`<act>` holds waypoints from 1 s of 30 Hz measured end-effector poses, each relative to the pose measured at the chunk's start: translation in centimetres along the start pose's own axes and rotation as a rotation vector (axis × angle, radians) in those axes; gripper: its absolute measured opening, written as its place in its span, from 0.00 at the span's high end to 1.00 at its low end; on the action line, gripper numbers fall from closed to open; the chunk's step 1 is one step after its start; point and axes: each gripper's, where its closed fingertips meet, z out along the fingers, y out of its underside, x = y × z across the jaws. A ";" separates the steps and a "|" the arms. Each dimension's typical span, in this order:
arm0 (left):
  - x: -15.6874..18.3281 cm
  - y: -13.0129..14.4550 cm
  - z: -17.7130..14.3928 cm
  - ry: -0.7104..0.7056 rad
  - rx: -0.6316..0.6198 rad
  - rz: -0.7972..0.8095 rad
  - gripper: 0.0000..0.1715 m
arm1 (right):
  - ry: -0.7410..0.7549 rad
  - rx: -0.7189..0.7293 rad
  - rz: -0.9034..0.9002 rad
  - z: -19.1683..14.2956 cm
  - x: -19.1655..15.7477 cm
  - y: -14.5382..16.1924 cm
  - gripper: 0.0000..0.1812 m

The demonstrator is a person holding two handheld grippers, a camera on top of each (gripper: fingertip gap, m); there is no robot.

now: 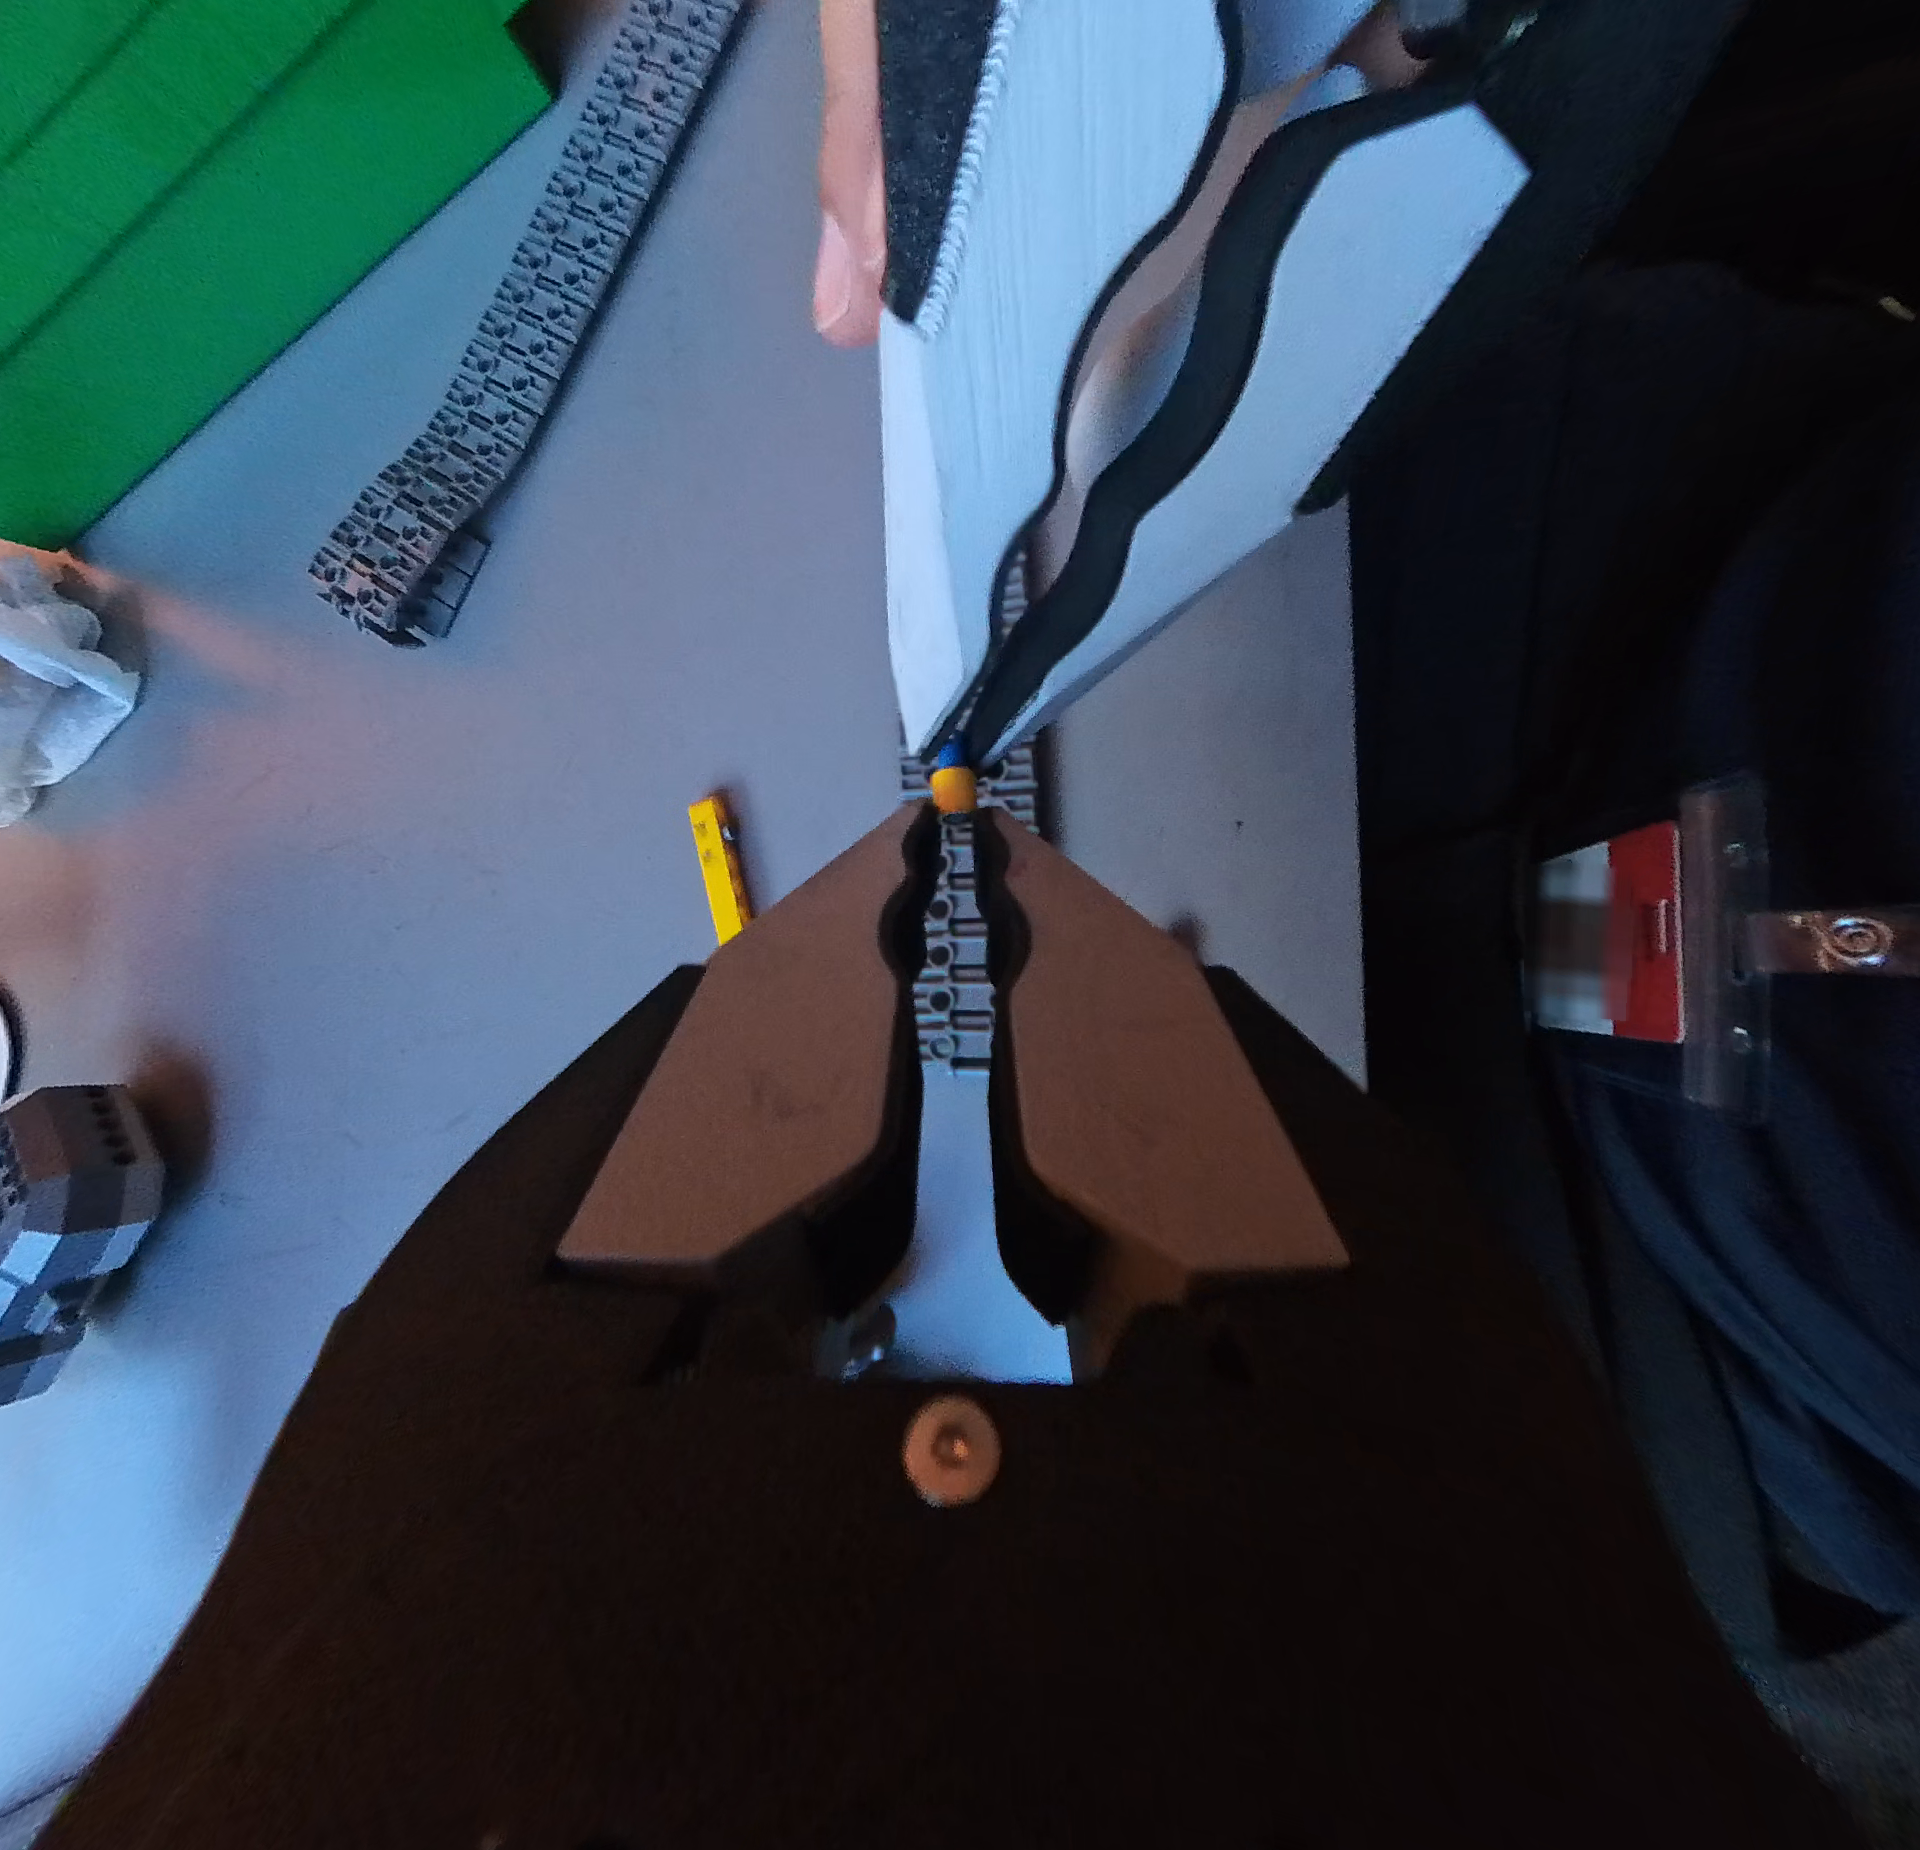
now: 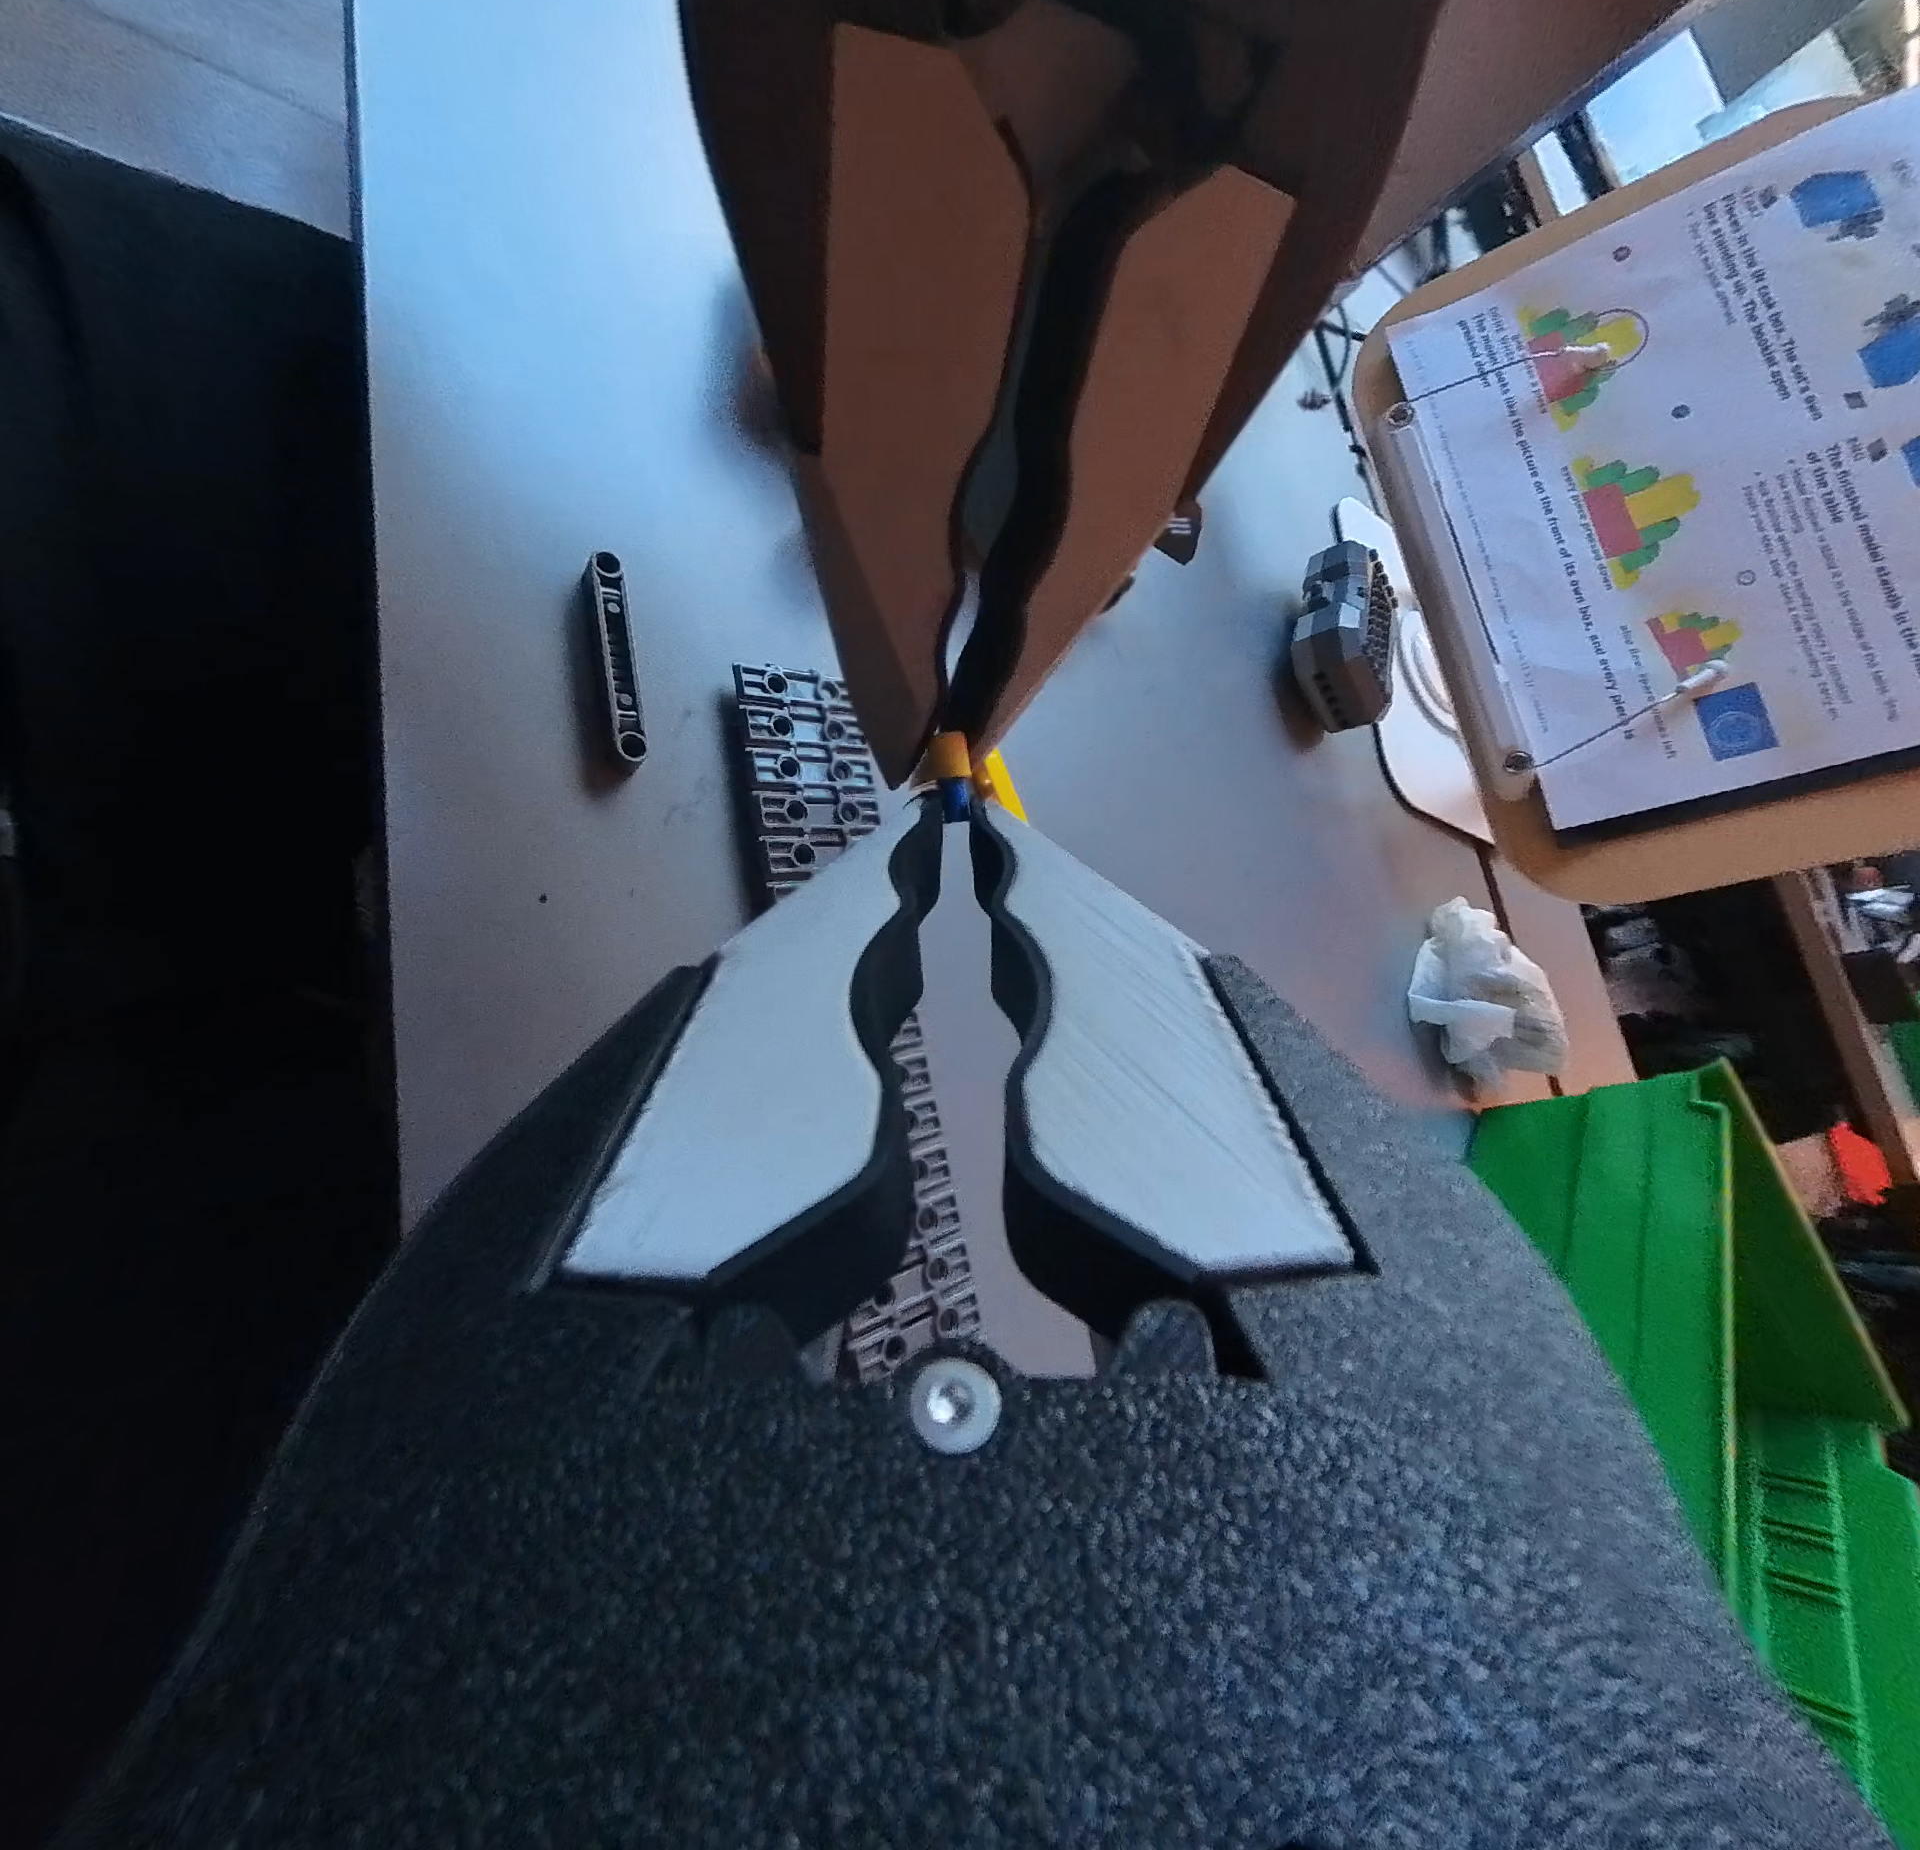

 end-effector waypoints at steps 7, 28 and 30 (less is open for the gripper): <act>-0.1 -0.9 0.1 -0.002 0.092 -0.032 0.97 | 0.052 0.032 0.060 -0.1 0.2 0.1 1.00; 0.3 -2.5 -0.6 0.011 0.367 -0.199 0.96 | 0.101 0.065 0.073 -1.5 0.6 -0.4 1.00; 0.4 -2.5 -0.6 0.012 0.368 -0.201 0.97 | 0.100 0.067 0.067 -1.5 0.5 -0.4 1.00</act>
